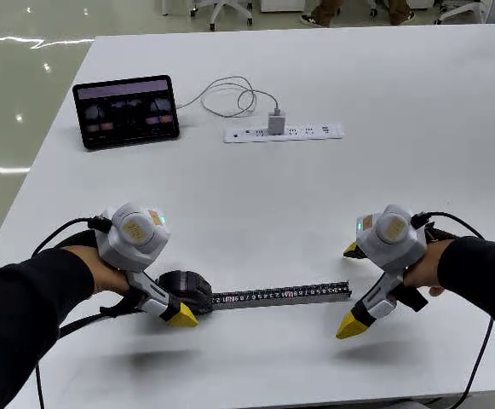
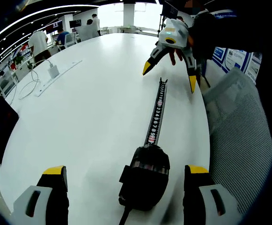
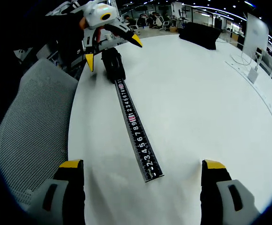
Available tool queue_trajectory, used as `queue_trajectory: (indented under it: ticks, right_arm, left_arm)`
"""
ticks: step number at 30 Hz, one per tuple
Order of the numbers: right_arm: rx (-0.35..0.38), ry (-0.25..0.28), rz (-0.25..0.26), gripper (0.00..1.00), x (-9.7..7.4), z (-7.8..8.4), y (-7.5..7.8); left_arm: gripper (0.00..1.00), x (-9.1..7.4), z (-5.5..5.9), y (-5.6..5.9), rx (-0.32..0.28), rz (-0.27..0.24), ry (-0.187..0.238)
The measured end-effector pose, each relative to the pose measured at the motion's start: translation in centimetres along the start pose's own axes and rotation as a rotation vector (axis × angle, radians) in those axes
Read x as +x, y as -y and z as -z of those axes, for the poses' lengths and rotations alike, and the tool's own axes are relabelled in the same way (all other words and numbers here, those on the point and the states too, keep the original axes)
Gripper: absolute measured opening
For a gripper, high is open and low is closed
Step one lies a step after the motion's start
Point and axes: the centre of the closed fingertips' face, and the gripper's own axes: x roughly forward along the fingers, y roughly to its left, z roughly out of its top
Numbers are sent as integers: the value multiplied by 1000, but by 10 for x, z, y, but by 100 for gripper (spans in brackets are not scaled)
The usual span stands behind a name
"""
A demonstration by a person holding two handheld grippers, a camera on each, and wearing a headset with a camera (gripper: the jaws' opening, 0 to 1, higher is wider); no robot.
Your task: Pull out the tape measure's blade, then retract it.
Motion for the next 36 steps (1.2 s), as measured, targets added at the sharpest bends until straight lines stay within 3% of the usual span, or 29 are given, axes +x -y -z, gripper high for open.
queue_trajectory:
  ticks: [2,6,8,11,16,18,20,21,23,25,27,30,36]
  right_arm:
    - [-4,-1,9,100,0,0,1]
    - [-5,15,61,100,-3,-1,7]
    - [18,36,135,100,-6,-3,17]
    - [60,79,198,100,-12,-7,24]
    - [159,161,259,100,-19,-11,28]
    - [174,189,281,100,-22,-11,28]
    - [196,224,330,100,-29,-12,30]
    - [224,253,343,100,-32,-13,30]
    - [261,284,342,100,-36,-10,27]
    - [270,289,350,100,-39,-5,24]
    - [282,300,368,100,-42,-1,23]
    - [299,310,378,100,-45,3,16]
    - [321,327,414,100,-51,14,10]
  left_arm:
    - [100,-1,0,0,-22,2,12]
    - [100,-3,2,1,-4,-18,16]
    - [100,-2,0,-7,-78,-66,58]
    - [100,-4,-1,-12,-142,-102,113]
    - [100,-10,-1,-13,-196,-129,170]
    - [100,-13,-1,-16,-208,-167,187]
    - [100,-17,-10,-8,-294,-119,259]
    - [100,-20,-10,-10,-287,-143,267]
    - [100,-22,-5,-14,-246,-184,254]
    - [100,-23,-4,-12,-279,-171,269]
    - [100,-25,-3,-11,-275,-184,272]
    - [100,-26,2,-10,-322,-193,287]
    - [100,-37,11,2,-365,-219,322]
